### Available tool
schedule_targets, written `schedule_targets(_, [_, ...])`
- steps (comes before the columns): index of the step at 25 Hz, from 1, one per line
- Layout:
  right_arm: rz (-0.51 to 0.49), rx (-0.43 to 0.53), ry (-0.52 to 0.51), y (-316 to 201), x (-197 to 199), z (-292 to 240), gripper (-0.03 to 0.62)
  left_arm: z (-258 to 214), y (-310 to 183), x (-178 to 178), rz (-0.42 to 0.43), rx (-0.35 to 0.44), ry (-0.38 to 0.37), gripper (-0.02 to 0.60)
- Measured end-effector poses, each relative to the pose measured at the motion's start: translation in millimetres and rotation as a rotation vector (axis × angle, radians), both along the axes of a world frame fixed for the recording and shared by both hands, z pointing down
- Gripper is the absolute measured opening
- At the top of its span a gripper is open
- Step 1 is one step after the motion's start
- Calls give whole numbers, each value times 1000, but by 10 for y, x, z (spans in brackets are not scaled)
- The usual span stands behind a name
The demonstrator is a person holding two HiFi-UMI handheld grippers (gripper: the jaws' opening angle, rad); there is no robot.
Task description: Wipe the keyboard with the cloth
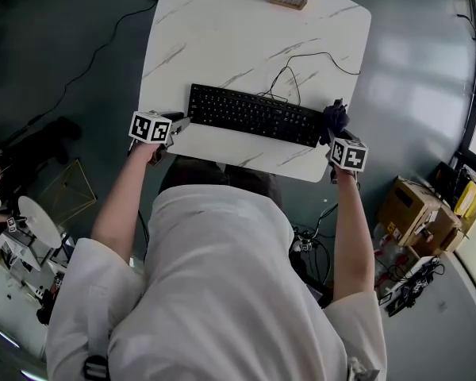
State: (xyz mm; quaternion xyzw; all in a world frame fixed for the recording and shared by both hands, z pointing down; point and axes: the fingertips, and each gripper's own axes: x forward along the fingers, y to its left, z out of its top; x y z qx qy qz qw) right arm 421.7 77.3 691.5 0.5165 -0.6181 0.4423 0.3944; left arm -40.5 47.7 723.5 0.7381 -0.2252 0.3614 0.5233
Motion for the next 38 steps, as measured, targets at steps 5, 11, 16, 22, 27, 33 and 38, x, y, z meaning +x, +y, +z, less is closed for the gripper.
schedule_targets(5, [124, -10, 89, -60, -116, 27, 97, 42, 87, -8, -6, -21, 9, 117])
schedule_targets(11, [189, 37, 53, -118, -318, -24, 97, 37, 94, -34, -15, -17, 37, 117])
schedule_targets(16, [205, 48, 59, -130, -407, -61, 94, 6, 86, -46, -15, -7, 44, 117])
schedule_targets(22, [211, 67, 18, -206, -588, -62, 89, -54, 104, -38, 22, 5, 76, 117])
schedule_targets(27, [191, 75, 9, -294, -896, -54, 89, -56, 90, -70, 14, 6, 87, 117])
schedule_targets(33, [226, 99, -3, -366, -1095, -58, 89, -88, 49, -95, 13, 5, 94, 117])
schedule_targets(38, [229, 107, -22, -403, -1279, -72, 89, -111, 51, -89, 14, 1, 108, 117])
